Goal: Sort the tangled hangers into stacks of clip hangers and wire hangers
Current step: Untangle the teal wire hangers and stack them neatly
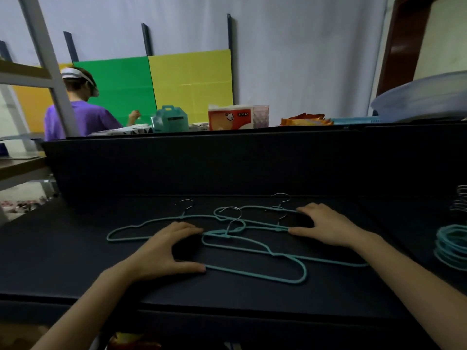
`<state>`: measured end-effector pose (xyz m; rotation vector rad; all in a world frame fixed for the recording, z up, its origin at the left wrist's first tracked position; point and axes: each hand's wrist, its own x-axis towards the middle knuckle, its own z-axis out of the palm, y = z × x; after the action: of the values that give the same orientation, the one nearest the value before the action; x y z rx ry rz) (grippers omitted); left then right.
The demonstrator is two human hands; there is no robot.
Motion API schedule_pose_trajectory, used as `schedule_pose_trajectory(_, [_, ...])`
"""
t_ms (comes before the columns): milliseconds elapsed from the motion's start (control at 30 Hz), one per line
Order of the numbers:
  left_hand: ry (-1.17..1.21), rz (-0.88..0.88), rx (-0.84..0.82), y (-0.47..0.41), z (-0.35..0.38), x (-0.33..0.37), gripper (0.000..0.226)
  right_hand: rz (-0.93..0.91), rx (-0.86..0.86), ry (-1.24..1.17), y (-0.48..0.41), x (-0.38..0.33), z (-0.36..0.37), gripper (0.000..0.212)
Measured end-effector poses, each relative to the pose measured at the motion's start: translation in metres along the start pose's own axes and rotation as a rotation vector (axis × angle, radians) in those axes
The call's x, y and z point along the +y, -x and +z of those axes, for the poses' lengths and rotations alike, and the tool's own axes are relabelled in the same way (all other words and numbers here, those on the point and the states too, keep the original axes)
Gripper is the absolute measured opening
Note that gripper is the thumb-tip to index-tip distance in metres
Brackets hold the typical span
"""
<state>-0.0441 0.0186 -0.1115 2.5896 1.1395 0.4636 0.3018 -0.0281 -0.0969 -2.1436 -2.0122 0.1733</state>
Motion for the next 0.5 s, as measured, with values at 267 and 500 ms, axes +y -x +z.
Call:
schedule_pose_trajectory(267, [-0.133, 0.139, 0.079, -0.002, -0.004, -0.004, 0.083, 0.022, 0.106, -0.008, 0.009, 0.008, -0.022, 0.075])
schedule_pose_trajectory(500, [-0.234, 0.189, 0.194, 0.002, -0.007, 0.002, 0.087, 0.046, 0.199, -0.018, 0.023, 0.02, -0.04, 0.073])
